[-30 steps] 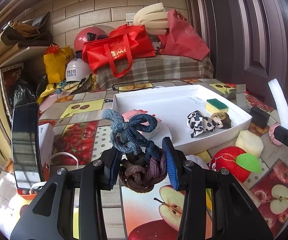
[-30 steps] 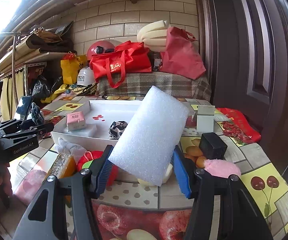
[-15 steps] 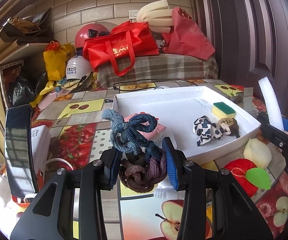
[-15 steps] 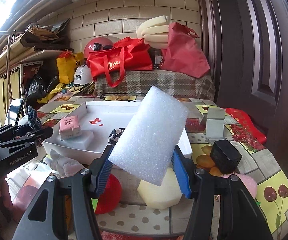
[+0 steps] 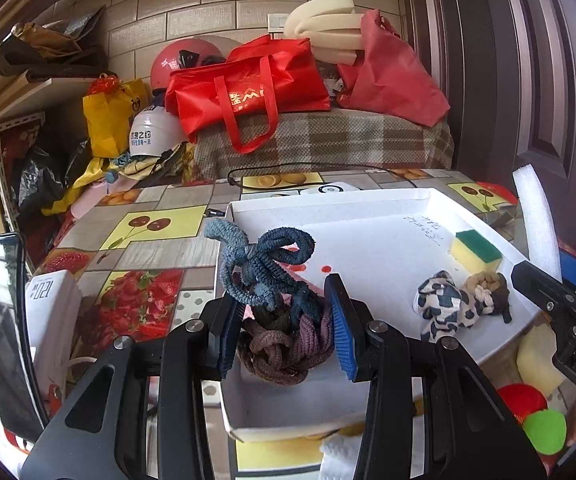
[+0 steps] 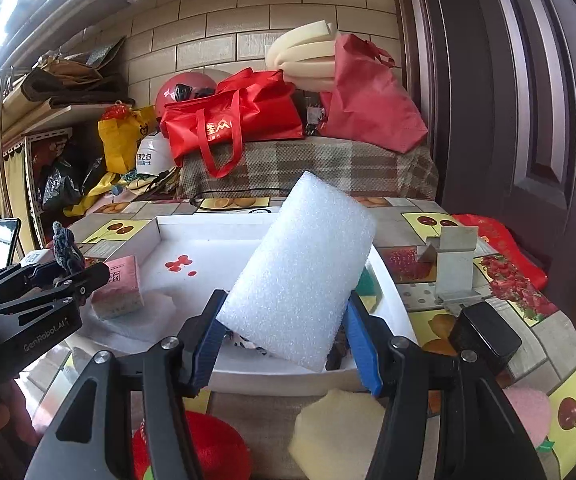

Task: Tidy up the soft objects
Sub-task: 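Carry the foam block with the right tool while the left tool carries the blue knot over the tray, then open the right tool to drop the foam block while the left tool releases the blue knot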

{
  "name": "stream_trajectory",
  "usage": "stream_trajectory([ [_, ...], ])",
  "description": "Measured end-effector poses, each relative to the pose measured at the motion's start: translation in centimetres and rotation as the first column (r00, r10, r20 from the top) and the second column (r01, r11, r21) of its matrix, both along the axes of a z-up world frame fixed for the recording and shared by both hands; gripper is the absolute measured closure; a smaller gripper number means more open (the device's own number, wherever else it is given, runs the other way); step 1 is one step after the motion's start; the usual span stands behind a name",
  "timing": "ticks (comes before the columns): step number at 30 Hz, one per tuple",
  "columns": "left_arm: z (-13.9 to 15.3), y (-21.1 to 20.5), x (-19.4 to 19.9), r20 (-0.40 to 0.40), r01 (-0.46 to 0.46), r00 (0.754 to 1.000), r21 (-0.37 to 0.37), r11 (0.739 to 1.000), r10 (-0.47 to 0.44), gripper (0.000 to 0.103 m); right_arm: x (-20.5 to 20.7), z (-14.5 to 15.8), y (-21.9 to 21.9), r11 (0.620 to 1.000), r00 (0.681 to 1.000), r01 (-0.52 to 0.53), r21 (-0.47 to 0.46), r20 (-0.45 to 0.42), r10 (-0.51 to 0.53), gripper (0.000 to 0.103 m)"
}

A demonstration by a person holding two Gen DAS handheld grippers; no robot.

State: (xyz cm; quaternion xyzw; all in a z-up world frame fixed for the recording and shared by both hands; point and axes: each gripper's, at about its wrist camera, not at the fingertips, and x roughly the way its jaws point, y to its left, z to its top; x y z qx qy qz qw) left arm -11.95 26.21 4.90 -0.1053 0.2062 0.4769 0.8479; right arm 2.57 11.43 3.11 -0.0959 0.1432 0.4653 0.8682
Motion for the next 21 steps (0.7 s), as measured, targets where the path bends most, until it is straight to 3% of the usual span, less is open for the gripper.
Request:
stream_trajectory([
  [6,0.1,1.5,2.2,-0.020,0.011,1.000,0.045,0.999,-0.010,0.063,1.2,0.1,2.3,1.000,1.000,0.011,-0.005,-0.019,-0.011,0.045],
  [15,-0.2,2.7,4.0,-0.069,0.041,0.997,0.010,0.999,-0.040,0.060,1.5,0.1,5.8,0.997,1.000,0.013,-0.070,0.015,-0.012,0.045],
  [18,-0.1,2.4,3.9,-0.062,0.034,0.998,0.032,0.999,-0.032,0.034,1.7,0.1,6.2,0.996,1.000,0.023,-0.085,0.012,-0.022,0.043],
  [21,0.0,2.5,3.4,-0.041,-0.003,0.999,0.039,0.999,0.005,0.027,2.0,0.1,5.9,0.996,0.999,0.039,-0.080,0.006,-0.038,0.037],
])
